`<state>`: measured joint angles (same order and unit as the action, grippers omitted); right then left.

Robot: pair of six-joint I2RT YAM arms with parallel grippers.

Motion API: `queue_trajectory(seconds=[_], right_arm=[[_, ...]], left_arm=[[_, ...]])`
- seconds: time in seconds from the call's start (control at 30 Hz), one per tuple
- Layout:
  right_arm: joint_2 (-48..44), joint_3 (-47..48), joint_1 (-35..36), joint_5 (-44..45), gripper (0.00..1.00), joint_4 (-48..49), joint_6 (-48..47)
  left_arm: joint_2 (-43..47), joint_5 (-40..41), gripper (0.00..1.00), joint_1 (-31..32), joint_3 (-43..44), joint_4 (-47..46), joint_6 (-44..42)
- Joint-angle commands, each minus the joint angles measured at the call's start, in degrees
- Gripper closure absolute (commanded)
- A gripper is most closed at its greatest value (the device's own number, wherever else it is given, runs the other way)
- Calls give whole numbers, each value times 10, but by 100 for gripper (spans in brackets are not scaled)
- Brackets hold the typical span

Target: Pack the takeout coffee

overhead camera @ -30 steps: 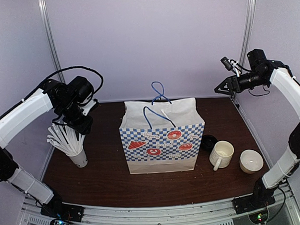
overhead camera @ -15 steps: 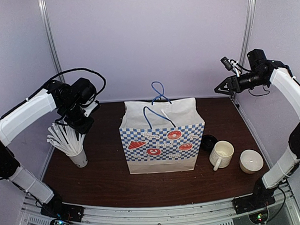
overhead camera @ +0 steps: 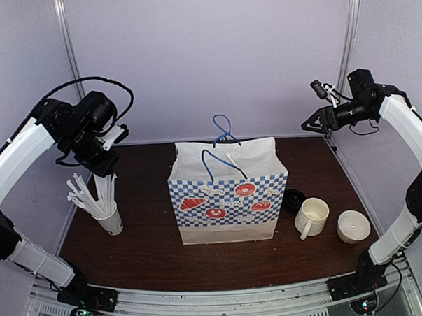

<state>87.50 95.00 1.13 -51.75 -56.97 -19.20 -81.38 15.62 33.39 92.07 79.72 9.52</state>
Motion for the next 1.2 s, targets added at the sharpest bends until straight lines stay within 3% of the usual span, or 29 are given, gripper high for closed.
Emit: queue_trajectory(seconds=[0.0,0.33,0.73,1.0,1.17], right_arm=[[13,20,-2,-15,20,-5,4],[7,15,-2,-13,20,-4,5],[6,5,-2,-16,20,0,4],[5,0,-1,-13,19,4,3],[10,3,-2,-14,20,2,3]], left_arm=[[41,16,97,3,42,47,7],[41,31,99,3,90,68,4],[37,0,100,3,-48,-50,-7],[21,-8,78,3,-43,-43,-20],[21,-15,81,3,-51,-48,-24]])
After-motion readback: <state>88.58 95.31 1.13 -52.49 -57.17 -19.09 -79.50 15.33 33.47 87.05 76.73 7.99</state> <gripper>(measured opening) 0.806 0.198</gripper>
